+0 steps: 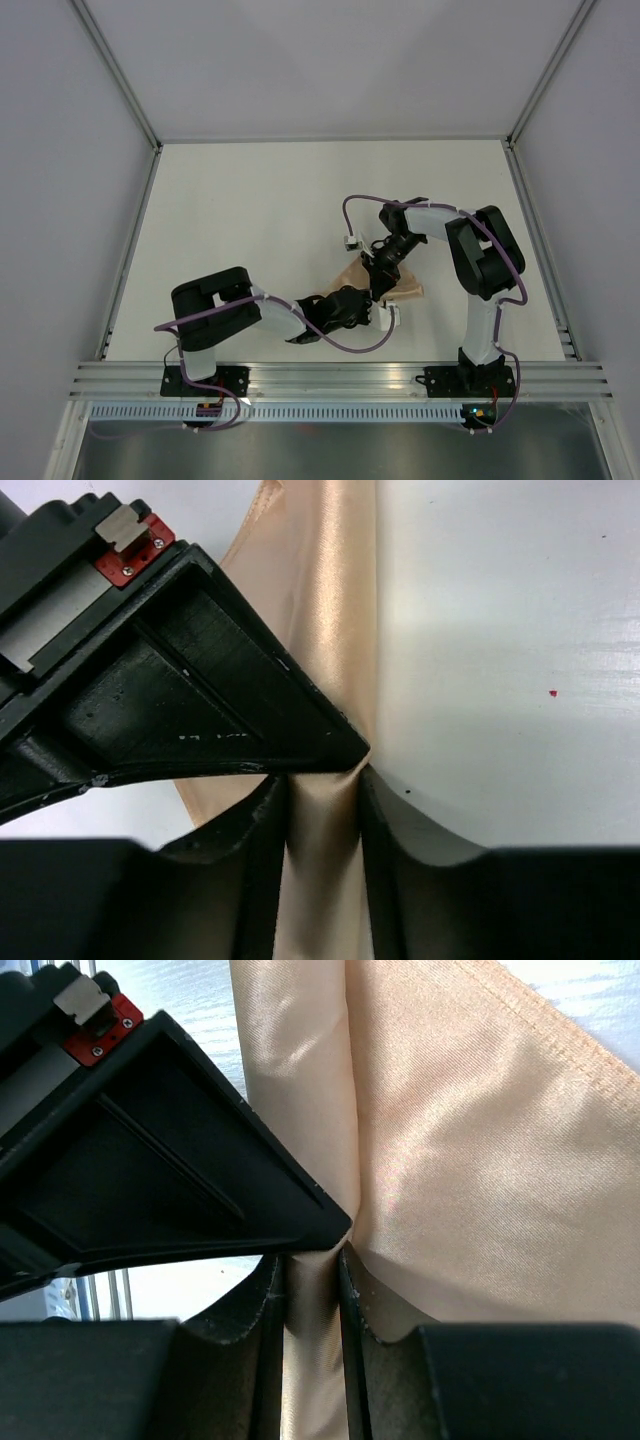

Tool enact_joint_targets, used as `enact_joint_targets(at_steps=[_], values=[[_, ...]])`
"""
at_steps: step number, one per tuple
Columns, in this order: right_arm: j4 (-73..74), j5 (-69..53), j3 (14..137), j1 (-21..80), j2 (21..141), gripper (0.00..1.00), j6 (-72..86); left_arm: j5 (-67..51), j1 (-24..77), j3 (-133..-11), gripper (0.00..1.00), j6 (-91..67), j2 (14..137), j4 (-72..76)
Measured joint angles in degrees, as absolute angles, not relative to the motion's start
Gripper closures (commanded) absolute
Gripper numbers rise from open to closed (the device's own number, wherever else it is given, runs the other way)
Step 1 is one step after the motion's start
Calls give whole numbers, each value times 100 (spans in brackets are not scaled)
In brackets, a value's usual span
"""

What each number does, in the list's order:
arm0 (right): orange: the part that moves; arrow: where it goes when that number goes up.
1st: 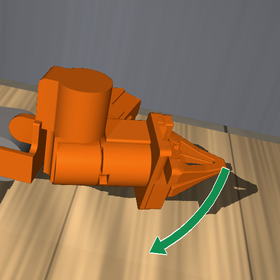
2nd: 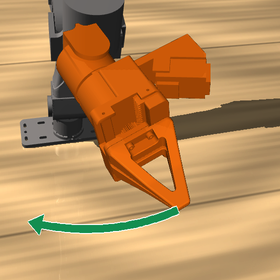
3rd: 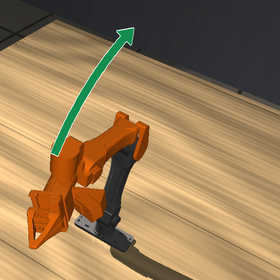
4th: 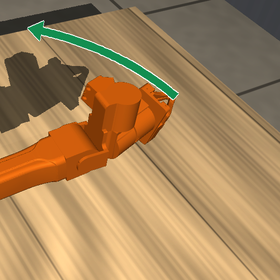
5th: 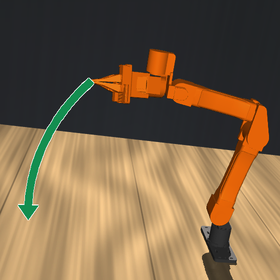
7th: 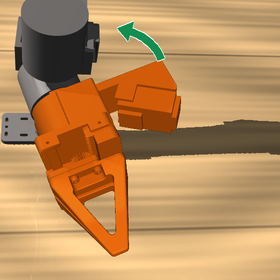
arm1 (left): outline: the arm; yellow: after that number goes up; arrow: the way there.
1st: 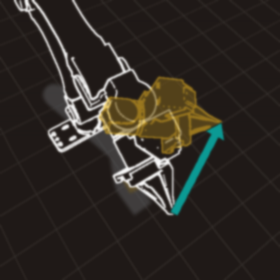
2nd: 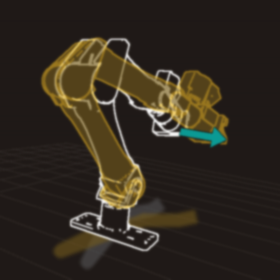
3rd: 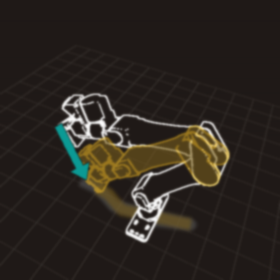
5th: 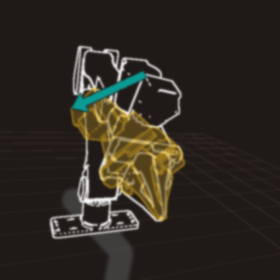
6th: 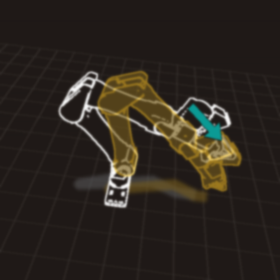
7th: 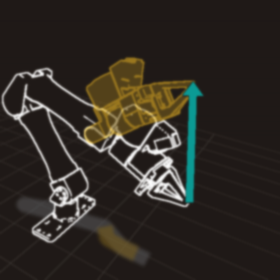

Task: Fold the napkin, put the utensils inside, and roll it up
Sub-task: Roll the napkin with the utensil

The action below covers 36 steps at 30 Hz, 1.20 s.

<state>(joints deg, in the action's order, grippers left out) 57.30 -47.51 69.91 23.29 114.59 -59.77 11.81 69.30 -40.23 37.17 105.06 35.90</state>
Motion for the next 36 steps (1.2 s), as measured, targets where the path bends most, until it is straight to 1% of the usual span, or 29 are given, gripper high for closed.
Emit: enact_joint_targets(at_steps=[1,2,3,4,5,6,7,8,10,11,14,20,28,32,36], values=[[5743,-4753,6995,2324,11467,100,-5977,1177,6943,-4045,73,3719,10519,3546],[5756,-4755,6997,2318,11472,100,-5977,1170,6947,-4073,77,3721,10534,3503],[5769,-4762,7002,2309,11478,100,-5975,1162,6947,-4106,85,3726,10541,3433],[5774,-4770,7004,2300,11483,99,-5975,1142,6947,-4141,88,3723,10541,3347],[5778,-4766,7004,2294,11485,94,-5972,1122,6947,-4174,90,3726,10541,3264],[5782,-4764,7004,2287,11485,89,-5966,1094,6947,-4206,97,3726,10538,3183],[5784,-4759,7004,2281,11485,84,-5959,1068,6945,-4250,98,3715,10538,3098],[5789,-4751,7004,2272,11480,73,-5946,1039,6938,-4287,98,3712,10534,3017],[5791,-4744,7002,2259,11459,65,-5909,958,6912,-4370,98,3682,10523,2840],[5789,-4711,6991,2261,11428,58,-5876,878,6884,-4410,98,3658,10516,2773],[5776,-4539,6941,2265,11238,48,-5826,585,6788,-4536,98,3470,10506,2574],[5614,-4294,6945,2067,10722,44,-5699,-56,6536,-4661,98,2956,10492,2373],[4987,-4307,6904,1055,9533,44,-5089,-1140,6071,-4814,98,2071,10492,2161],[4383,-4272,6261,537,8665,43,-4952,-1872,5712,-5028,98,1566,10617,1925],[3830,-4202,5076,532,7417,39,-4919,-2589,5374,-5369,98,1142,10842,1570]])
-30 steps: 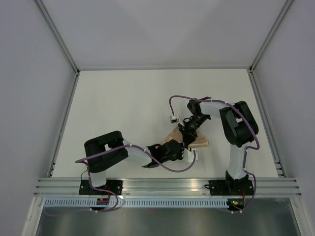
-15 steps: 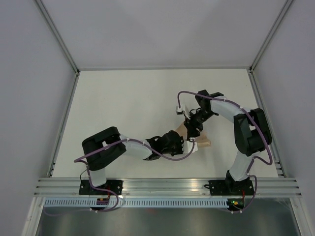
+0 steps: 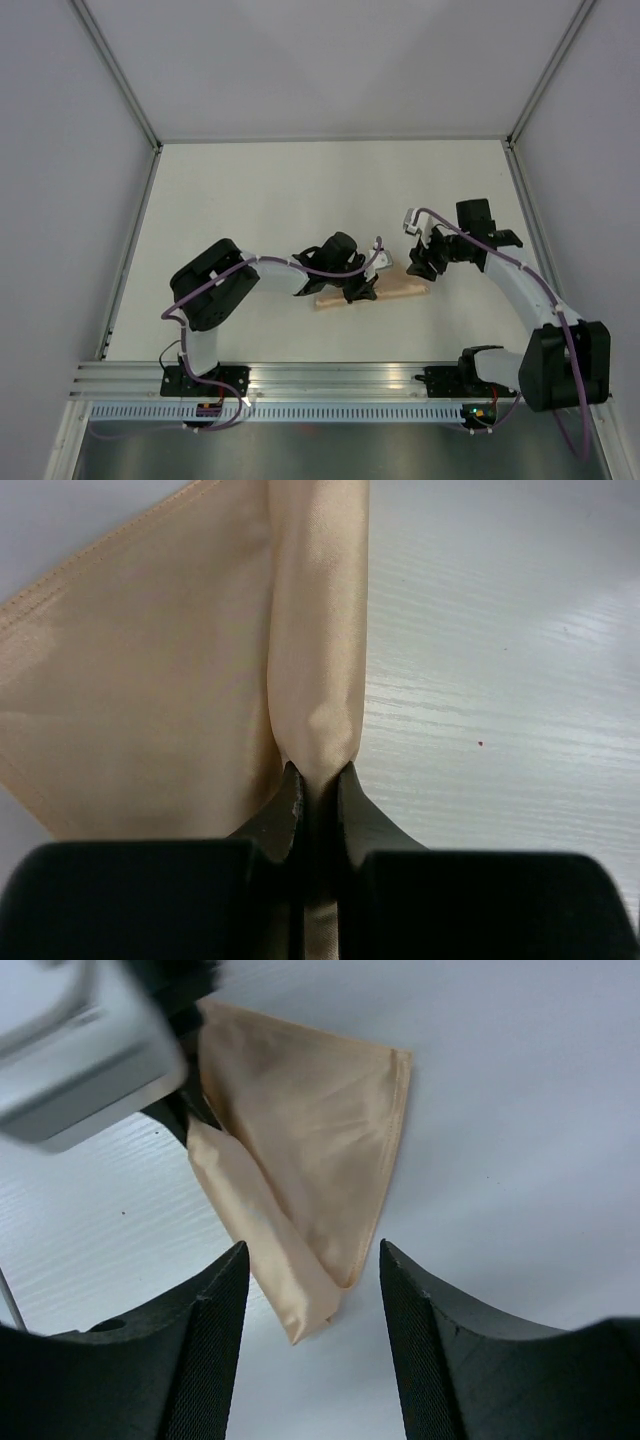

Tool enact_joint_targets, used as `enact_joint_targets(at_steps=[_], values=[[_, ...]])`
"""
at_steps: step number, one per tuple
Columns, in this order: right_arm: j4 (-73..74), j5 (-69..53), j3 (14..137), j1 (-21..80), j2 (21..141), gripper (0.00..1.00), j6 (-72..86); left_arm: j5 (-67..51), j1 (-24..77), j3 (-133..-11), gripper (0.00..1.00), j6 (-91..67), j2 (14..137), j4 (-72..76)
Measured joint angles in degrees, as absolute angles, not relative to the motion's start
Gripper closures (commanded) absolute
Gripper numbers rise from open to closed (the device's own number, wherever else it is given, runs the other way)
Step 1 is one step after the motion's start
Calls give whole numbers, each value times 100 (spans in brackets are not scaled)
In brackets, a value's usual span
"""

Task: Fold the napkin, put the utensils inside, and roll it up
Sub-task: Roll the napkin with the utensil

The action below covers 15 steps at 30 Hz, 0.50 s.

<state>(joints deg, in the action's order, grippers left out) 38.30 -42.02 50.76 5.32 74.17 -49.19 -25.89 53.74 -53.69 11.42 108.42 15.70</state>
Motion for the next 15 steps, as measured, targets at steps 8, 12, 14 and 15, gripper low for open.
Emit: enact_joint_targets(at_steps=[8,12,14,15], values=[[2845,-3583,3590,1636,6296,39,-5024,-3717,4908,-6053,98,596,11321,862],[2123,-2956,2980,2515,6261,38,-5013,-4034,4794,-6230,98,502,11465,687],[1737,-2646,2716,2886,6263,38,-5013,-4176,4746,-6311,98,475,11537,622],[1588,-2519,2628,3020,6265,38,-5011,-4239,4731,-6344,98,469,11563,587]])
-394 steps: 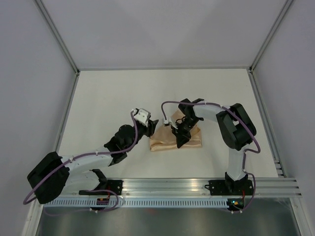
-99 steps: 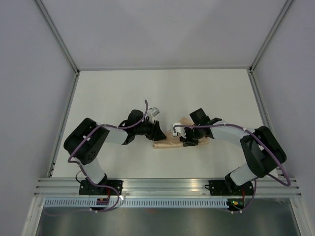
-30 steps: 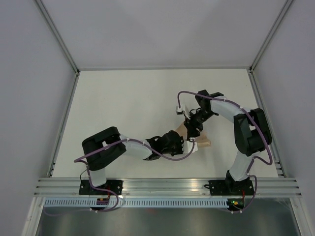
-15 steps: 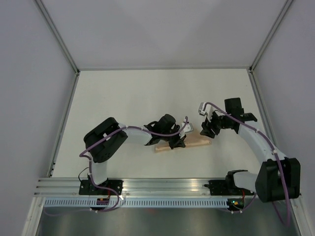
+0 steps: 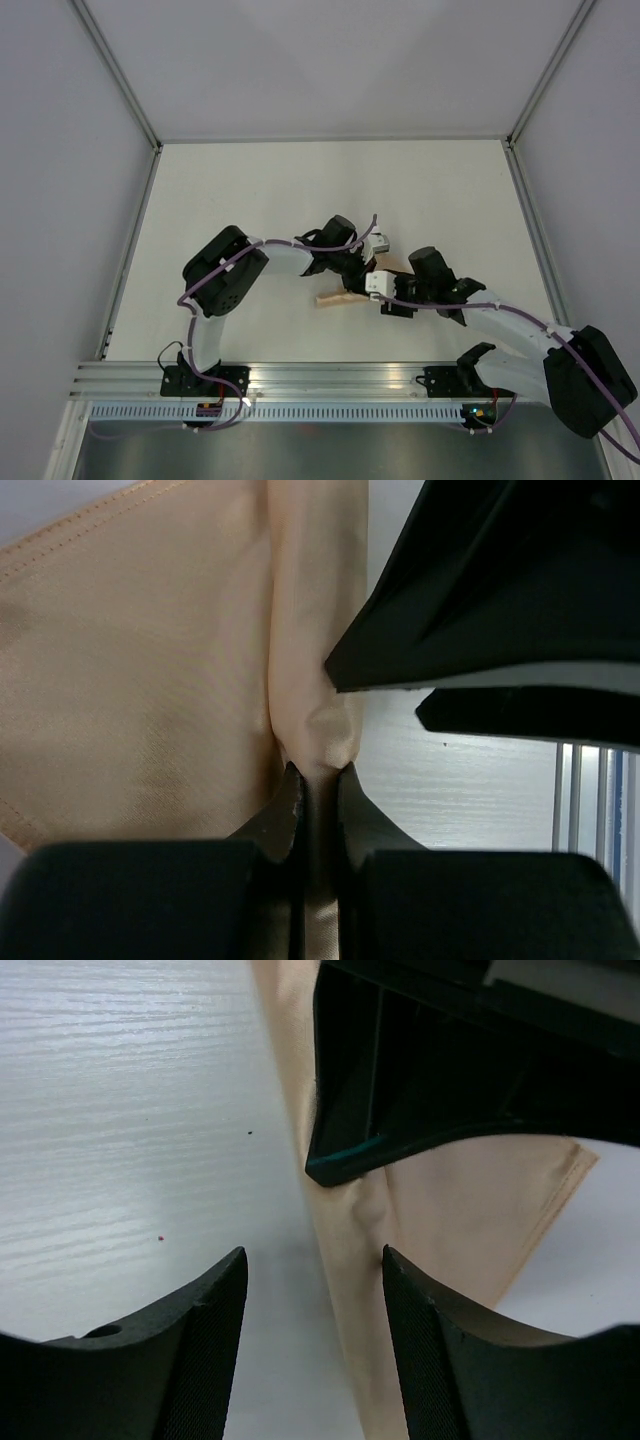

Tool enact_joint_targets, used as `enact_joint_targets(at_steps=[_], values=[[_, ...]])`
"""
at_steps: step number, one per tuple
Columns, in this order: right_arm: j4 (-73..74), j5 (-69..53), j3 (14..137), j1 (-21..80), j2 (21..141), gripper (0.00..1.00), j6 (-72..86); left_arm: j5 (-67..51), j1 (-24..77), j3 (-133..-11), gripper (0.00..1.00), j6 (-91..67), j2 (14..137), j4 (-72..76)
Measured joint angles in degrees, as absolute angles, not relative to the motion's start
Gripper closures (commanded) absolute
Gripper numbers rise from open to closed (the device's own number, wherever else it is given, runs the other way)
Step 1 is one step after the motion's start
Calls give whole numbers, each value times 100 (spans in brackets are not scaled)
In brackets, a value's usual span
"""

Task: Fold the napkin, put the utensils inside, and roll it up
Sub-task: Roll the napkin with the utensil

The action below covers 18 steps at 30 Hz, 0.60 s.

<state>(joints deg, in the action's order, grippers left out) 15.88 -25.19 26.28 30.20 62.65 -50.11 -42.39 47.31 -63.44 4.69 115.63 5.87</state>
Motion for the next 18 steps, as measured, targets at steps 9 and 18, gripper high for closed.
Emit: enact_joint_targets(at_steps=[9,18], values=[[423,-1544,2368,3774,6692,40,-5017,-4735,4672,-6683,98,425,11841,274],[108,-1234,2335,4097,7019,61,-5048,-5081,4571,-6766,92,364,11948,139]])
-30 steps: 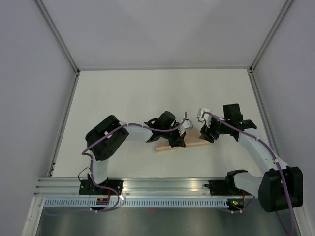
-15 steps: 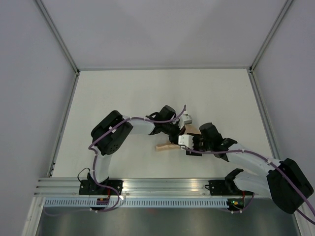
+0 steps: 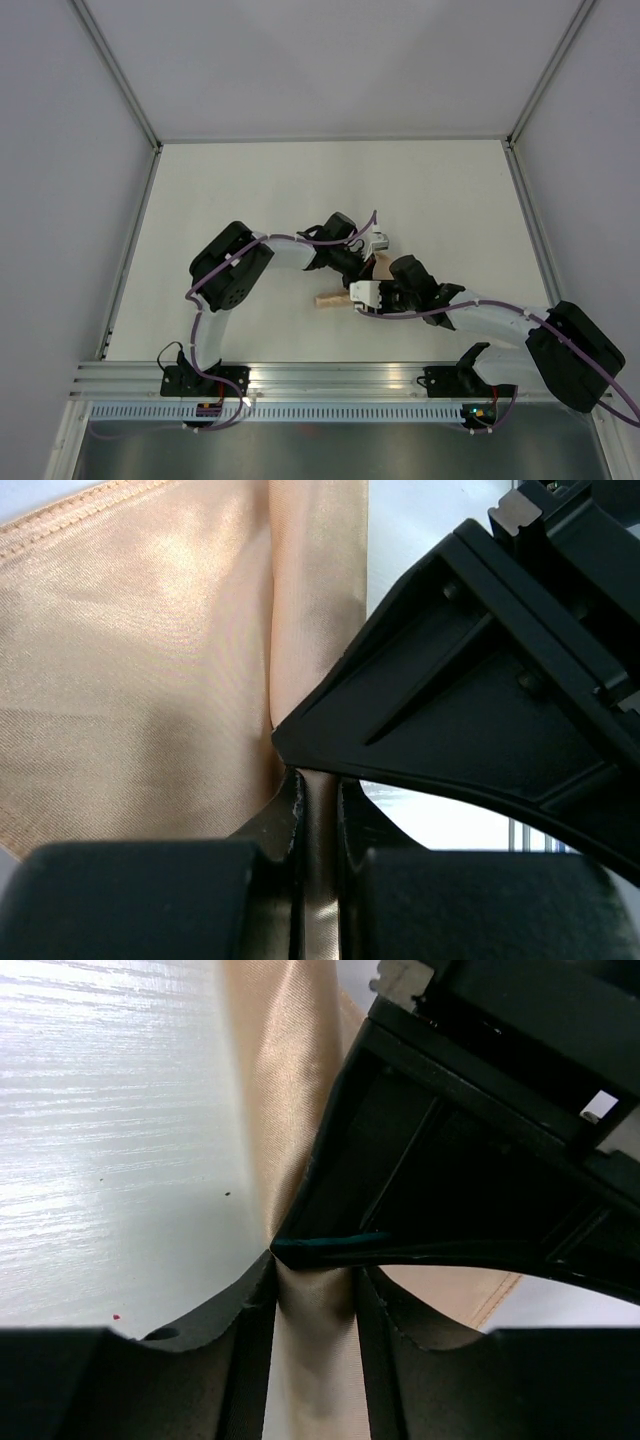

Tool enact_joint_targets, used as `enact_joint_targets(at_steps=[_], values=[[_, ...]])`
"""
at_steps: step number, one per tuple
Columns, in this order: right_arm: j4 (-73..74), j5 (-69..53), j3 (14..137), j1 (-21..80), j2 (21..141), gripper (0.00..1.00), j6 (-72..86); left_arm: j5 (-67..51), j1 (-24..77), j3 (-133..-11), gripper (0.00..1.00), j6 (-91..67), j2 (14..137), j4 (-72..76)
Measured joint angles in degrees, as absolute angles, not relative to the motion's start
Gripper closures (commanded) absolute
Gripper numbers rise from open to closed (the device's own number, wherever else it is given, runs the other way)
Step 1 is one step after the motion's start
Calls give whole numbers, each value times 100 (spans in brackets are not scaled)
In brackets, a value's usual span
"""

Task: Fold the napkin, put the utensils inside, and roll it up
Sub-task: Roll the napkin with the utensil

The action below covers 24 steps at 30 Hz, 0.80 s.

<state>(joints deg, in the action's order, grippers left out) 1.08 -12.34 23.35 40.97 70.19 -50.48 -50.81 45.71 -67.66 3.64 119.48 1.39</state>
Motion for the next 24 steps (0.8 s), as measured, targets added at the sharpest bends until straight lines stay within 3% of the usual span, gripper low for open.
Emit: enact_joint_targets(at_steps=[2,5,9,16,24], values=[[54,-1232,2322,4112,7037,64,-5057,-5127,4543,-6766,85,360,11952,113],[-25,-1236,2290,4117,7052,78,-5085,-5127,4530,-6766,75,360,11952,93],[-89,-1249,2281,4132,7085,88,-5100,-5085,4495,-6663,69,346,11900,189],[-217,-1356,2287,4147,7181,94,-5120,-4899,4335,-6160,60,71,11546,513],[148,-1660,2698,3922,7531,99,-5172,-4768,3905,-5408,59,-604,11059,917]])
